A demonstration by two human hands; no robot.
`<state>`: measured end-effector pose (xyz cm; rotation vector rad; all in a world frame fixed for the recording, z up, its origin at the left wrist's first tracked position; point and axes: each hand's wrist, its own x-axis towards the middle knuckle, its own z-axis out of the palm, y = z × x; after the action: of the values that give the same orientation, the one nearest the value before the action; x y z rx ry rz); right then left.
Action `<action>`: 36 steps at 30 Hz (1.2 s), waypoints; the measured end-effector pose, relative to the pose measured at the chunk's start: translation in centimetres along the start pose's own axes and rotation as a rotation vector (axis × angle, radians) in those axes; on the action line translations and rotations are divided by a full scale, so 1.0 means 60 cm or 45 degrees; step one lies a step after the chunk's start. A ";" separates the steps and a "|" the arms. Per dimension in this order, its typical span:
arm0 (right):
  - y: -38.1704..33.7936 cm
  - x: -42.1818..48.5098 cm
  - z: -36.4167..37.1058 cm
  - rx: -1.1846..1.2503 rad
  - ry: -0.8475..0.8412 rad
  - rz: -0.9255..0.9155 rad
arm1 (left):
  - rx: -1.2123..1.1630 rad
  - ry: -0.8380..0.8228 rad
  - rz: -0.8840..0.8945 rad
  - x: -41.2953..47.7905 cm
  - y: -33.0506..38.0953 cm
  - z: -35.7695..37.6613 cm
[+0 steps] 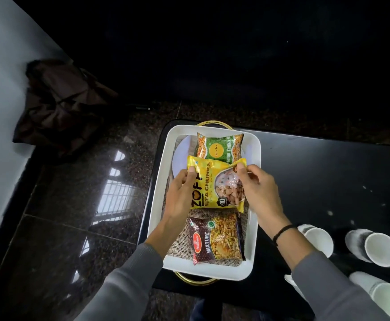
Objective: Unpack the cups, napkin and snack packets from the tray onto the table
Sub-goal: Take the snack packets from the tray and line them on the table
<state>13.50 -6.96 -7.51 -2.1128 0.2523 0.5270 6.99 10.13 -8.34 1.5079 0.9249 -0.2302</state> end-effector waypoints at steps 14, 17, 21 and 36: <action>0.013 -0.003 -0.088 0.560 -0.184 0.132 | 0.707 0.079 0.708 -0.020 0.099 0.050; 0.018 0.003 -0.121 0.332 -0.414 -0.045 | 1.040 0.020 1.080 -0.037 0.133 0.059; 0.017 0.009 -0.136 0.287 -0.612 -0.093 | 1.232 -0.255 1.368 -0.057 0.171 0.095; 0.036 0.019 -0.206 0.839 -0.362 0.137 | -0.005 -0.415 0.099 -0.076 0.117 0.179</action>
<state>17.07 -18.39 -3.57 -1.3751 0.3248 0.6894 12.62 -0.67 -2.25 1.4464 0.6055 -0.4043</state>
